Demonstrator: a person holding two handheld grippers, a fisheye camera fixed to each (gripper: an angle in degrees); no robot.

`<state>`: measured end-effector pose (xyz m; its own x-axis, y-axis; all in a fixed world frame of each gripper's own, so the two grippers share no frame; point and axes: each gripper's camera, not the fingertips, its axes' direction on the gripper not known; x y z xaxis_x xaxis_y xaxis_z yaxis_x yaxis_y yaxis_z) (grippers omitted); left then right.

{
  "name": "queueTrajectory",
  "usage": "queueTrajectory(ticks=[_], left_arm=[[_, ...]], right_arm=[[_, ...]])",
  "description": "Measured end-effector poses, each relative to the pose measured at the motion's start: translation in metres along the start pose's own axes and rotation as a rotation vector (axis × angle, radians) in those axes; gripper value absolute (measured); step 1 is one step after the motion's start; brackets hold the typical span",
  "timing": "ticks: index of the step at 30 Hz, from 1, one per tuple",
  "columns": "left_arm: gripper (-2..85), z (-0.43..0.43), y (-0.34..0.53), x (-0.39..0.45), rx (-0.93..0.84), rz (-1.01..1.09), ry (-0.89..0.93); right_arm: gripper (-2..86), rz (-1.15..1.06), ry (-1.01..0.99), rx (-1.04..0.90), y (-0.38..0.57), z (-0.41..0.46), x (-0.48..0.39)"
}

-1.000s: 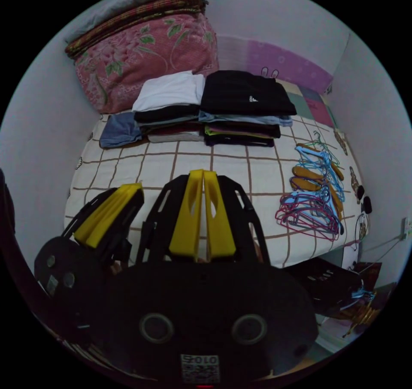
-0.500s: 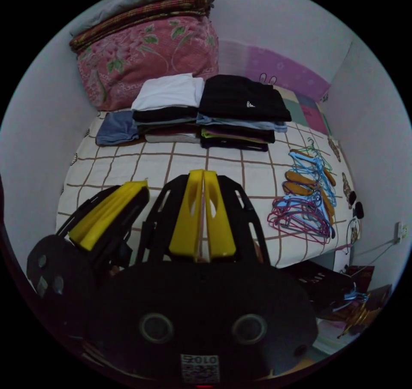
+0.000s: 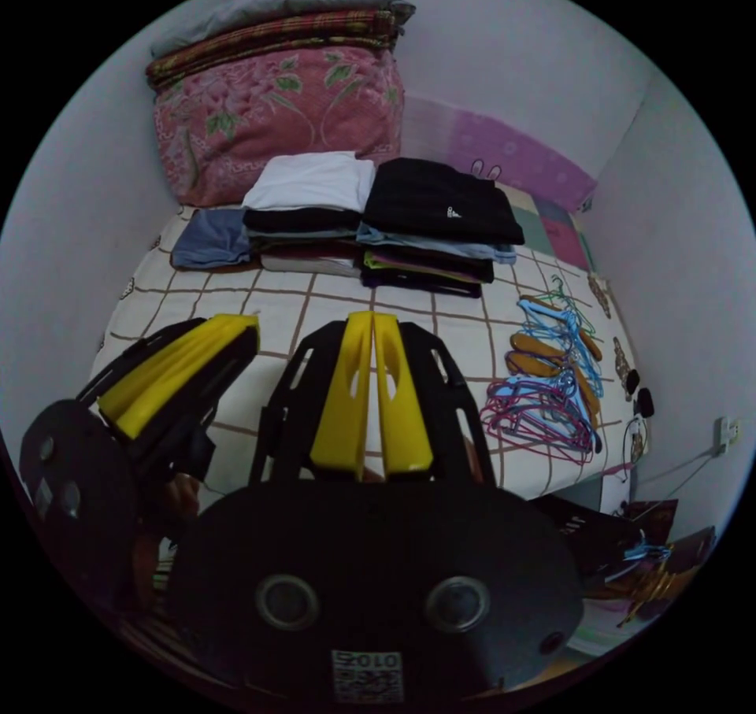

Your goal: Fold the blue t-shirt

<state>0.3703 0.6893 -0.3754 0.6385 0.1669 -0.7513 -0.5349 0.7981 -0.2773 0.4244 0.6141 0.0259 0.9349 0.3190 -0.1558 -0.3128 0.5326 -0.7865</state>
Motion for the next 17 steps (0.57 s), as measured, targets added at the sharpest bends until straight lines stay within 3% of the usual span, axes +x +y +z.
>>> queueTrajectory(ticks=[11, 17], left_arm=[[-0.4, -0.008, 0.004, 0.007, -0.04, -0.036, 0.039], [-0.3, -0.021, 0.005, 0.012, -0.024, -0.086, -0.046]], right_arm=[[0.9, 0.019, -0.007, -0.036, 0.005, 0.003, -0.011], [0.8, 0.027, 0.015, -0.027, 0.007, 0.001, -0.016]])
